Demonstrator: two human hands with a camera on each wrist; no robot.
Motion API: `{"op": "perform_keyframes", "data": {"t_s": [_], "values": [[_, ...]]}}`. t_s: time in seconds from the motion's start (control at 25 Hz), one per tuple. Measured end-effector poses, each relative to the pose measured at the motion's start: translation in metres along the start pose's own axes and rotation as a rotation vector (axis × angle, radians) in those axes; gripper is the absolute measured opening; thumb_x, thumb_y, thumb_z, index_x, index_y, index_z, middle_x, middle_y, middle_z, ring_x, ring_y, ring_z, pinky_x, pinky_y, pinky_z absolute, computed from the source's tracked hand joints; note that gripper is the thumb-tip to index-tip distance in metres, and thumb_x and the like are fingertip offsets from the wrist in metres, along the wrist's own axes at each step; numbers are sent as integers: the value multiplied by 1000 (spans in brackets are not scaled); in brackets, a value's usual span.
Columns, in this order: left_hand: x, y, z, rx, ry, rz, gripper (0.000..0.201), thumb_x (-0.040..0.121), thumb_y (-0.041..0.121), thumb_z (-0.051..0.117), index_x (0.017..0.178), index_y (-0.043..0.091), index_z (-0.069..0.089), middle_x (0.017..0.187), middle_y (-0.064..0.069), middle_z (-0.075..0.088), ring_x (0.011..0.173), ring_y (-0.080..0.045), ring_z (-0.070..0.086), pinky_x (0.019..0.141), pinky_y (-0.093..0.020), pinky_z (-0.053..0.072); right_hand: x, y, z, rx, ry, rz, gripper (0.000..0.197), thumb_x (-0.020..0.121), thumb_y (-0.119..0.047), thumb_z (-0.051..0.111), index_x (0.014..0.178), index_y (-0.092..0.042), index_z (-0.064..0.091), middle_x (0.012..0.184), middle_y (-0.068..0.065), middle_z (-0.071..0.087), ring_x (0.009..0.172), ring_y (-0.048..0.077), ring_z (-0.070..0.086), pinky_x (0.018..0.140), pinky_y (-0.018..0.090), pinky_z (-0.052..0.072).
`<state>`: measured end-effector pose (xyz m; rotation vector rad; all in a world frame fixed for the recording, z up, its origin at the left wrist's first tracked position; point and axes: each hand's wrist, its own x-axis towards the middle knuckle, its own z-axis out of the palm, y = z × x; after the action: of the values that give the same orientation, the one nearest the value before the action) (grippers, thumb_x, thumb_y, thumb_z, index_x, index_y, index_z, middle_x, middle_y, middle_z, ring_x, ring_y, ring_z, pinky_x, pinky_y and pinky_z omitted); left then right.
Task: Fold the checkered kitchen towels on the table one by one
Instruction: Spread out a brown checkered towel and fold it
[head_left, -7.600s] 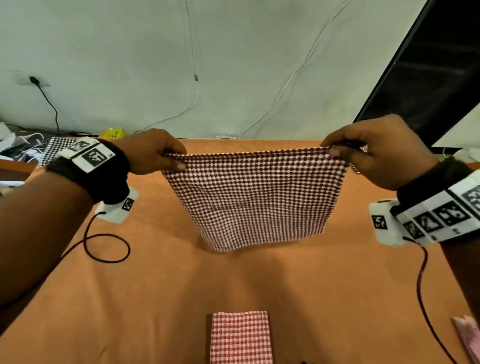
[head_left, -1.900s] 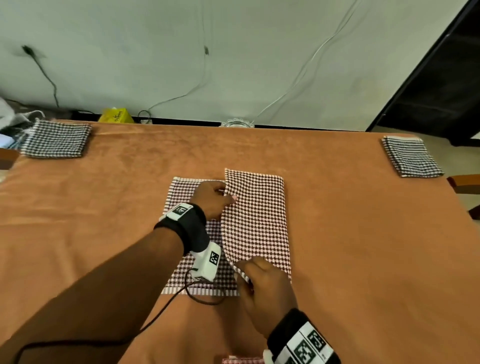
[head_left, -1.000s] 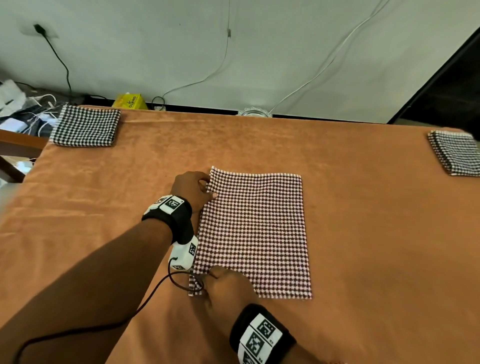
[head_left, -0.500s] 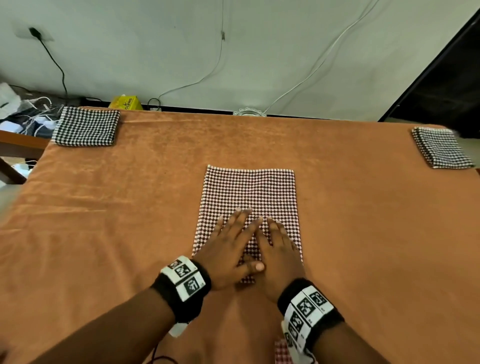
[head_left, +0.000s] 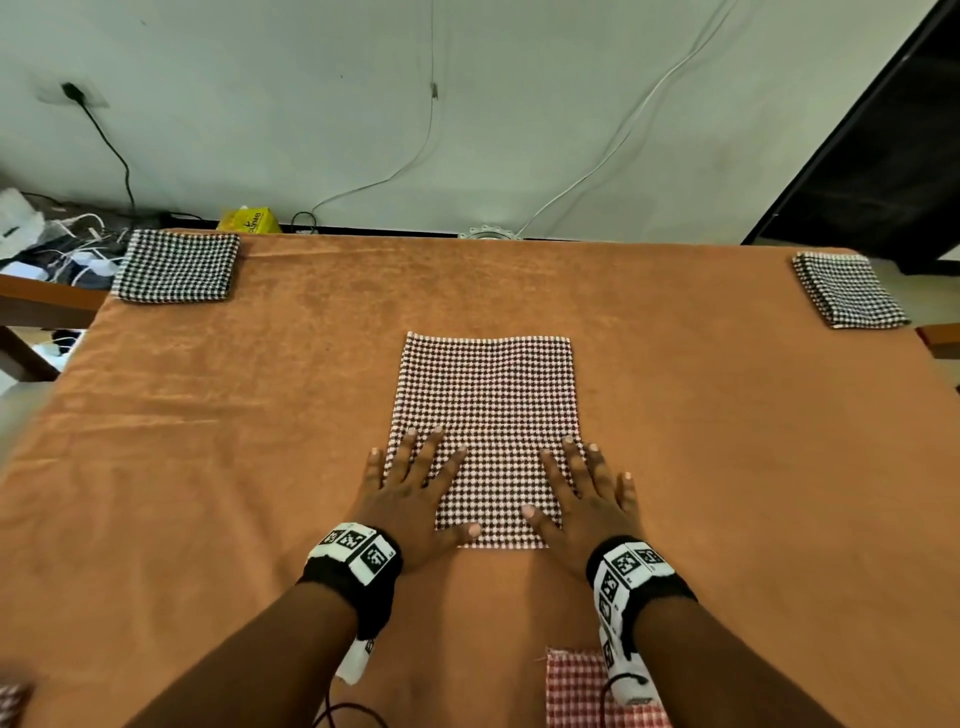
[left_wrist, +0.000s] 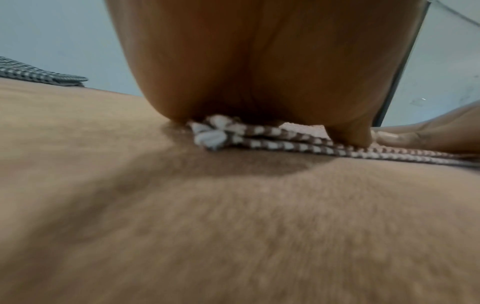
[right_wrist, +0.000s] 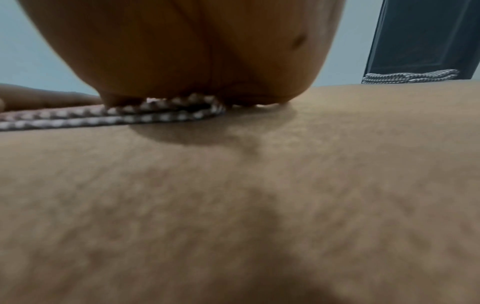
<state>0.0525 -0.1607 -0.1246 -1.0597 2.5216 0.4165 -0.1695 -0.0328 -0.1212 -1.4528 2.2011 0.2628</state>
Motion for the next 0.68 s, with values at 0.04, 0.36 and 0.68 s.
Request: {"op": "perform_keyframes", "data": {"t_s": [0.04,0.36,0.68], "values": [[-4,-3,1,-11,-2,-32,99,70,94,12,148,46,-23,155,8,-38,148,-28,-26,114,-63,-15,-1,6,0,11,-4,15,78,86,-77,14,147,-43,-21,157,-10,-30,145,21,-27,116,56,-11],[3,3,-29,-32,81,-80,107,67,93,1,154,33,-18,163,-5,-25,151,-28,-18,119,-61,-7,17,12,-43,79,55,-71,80,90,-71,21,151,-35,-14,160,-4,-25,148,23,-18,118,56,-2],[104,22,-63,154,-63,207,117,59,94,8,152,30,-23,163,-5,-24,150,-26,-21,122,-57,-4,110,3,-70,-268,-14,-398,78,89,-74,14,153,-34,-5,161,-8,-19,148,20,-17,115,60,-4]]}}
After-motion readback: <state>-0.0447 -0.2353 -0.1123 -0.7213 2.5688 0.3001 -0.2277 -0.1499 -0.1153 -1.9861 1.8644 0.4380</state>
